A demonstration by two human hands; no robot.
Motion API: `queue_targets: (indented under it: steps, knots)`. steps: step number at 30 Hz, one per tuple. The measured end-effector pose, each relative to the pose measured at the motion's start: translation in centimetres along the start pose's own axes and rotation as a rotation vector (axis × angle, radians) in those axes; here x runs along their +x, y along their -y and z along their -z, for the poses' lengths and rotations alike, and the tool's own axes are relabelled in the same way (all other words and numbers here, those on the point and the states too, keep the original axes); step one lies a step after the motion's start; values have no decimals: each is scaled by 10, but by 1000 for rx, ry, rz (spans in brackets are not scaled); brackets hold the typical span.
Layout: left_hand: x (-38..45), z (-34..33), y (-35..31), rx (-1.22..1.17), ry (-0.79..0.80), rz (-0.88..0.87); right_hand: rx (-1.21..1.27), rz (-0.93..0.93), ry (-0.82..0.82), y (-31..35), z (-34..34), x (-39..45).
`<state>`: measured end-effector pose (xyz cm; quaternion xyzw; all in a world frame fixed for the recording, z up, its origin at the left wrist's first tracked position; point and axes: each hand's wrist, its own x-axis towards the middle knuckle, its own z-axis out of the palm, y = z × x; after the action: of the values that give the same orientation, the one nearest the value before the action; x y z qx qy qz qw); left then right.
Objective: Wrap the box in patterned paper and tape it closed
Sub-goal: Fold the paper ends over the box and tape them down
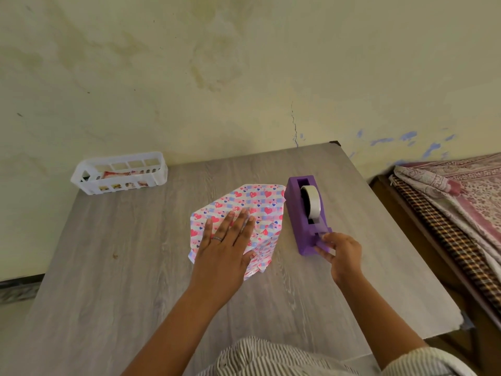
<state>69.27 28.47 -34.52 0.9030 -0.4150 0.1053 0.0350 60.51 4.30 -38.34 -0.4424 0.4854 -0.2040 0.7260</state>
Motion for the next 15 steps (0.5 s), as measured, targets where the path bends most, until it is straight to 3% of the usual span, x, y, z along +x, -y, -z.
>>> queue_targets:
  steps: [5, 11, 15]
  knots:
    - [0, 2, -1, -4, 2, 6, -118, 39, -3, -6, 2, -4]
    - [0, 3, -1, -1, -7, 5, -703, 280, -109, -15, 2, 7]
    - [2, 3, 1, 7, 1, 4, -910, 322, -155, -15, -1, 13]
